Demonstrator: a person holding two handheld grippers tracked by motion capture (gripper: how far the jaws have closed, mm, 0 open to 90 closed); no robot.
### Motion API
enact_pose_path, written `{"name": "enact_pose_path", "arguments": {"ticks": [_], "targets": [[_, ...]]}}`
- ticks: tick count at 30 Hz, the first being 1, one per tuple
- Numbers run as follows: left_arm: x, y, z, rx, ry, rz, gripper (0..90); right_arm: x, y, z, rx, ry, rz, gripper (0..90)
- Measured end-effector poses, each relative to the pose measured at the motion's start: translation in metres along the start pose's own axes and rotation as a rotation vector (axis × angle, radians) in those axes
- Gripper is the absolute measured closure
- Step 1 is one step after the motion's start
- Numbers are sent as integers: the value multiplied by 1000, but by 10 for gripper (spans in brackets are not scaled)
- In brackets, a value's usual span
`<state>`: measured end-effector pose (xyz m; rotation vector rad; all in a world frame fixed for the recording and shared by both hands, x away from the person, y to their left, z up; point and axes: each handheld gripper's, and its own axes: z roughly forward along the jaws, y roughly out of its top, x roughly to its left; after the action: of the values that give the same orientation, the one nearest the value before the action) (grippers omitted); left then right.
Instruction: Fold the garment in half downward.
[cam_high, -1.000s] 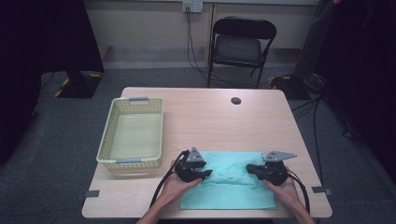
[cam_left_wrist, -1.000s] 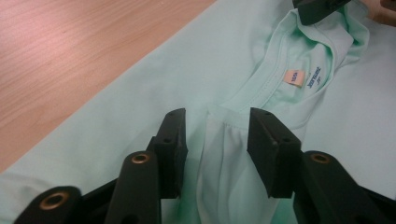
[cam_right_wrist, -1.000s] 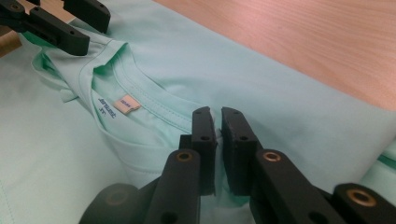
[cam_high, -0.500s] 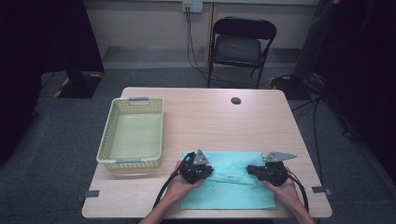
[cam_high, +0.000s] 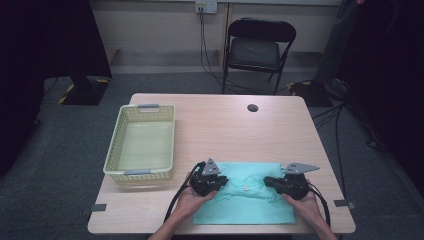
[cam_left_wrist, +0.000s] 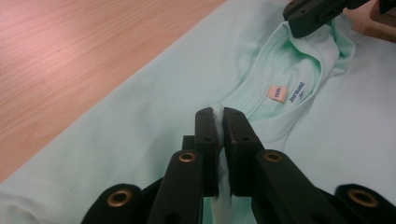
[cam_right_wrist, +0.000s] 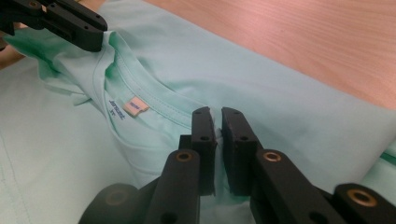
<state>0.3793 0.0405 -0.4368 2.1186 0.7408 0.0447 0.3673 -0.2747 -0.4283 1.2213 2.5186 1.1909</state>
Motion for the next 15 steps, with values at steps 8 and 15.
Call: {"name": "enact_pose_path", "arguments": {"ticks": [8,15], "targets": [[-5,1,-7,-30,10,19,852,0,3,-7,-35,12,15,845],[-8,0,-14,-61,3,15,852,0,4,-14,-63,14,28,846]]}}
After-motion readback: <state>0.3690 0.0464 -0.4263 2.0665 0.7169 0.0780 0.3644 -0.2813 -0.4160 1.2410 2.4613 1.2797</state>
